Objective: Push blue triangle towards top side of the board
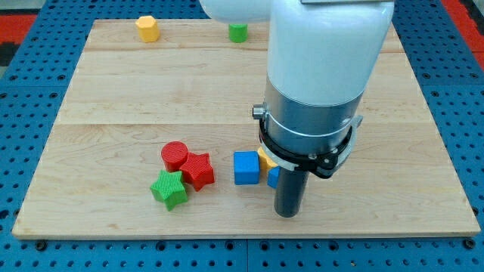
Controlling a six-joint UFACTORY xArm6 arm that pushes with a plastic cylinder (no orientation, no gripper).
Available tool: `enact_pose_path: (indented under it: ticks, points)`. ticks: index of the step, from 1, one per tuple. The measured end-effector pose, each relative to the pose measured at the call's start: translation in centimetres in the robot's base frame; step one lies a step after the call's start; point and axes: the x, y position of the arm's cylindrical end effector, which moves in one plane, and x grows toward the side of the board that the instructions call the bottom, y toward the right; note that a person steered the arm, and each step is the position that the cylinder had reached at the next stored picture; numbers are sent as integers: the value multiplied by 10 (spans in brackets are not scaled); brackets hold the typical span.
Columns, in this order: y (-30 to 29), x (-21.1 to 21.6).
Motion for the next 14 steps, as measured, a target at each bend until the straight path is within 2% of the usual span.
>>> enact_pose_path:
  ticks: [3,5,8,9,10,11,12,13,14]
  points:
    - [1,-5]
    - [37,-22]
    - [58,-30]
    - [38,-28]
    - [-10,-16]
    - [-3,-48]
    - [42,-53]
    - [44,-68]
    - [59,-107]
